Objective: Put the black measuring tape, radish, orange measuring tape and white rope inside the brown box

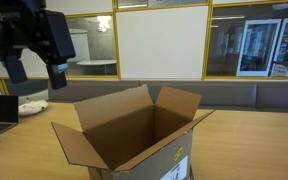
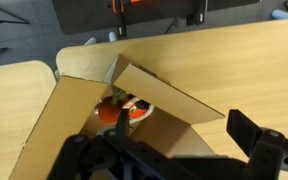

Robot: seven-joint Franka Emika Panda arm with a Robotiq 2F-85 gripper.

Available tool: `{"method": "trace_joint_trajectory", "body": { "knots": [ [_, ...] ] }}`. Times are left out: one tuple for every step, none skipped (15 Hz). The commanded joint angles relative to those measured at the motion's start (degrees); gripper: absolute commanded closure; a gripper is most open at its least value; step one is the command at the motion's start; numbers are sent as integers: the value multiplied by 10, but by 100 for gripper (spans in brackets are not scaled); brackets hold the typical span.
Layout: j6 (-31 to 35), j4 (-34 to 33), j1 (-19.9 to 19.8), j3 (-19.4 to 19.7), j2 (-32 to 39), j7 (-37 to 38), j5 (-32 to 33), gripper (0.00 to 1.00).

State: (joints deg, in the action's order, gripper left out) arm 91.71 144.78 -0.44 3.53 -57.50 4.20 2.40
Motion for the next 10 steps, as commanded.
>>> {"method": "trace_joint_trajectory", "body": {
  "knots": [
    [-53, -5, 6, 25, -13, -79, -2, 0],
    [-59, -2, -2, 25, -15, -80, 2, 0],
    [-62, 3, -11, 24, -17, -76, 7, 0],
    [-49, 1, -8, 18, -6, -65, -1, 0],
    [-52, 2, -10, 20, -6, -67, 1, 0],
    [-53, 3, -11, 21, -6, -67, 1, 0],
    [-54, 3, -11, 21, -6, -67, 1, 0],
    [-55, 3, -11, 21, -6, -67, 1, 0],
    [-56, 3, -11, 21, -6, -68, 1, 0],
    [-56, 3, -11, 21, -6, -68, 1, 0]
  ]
}}
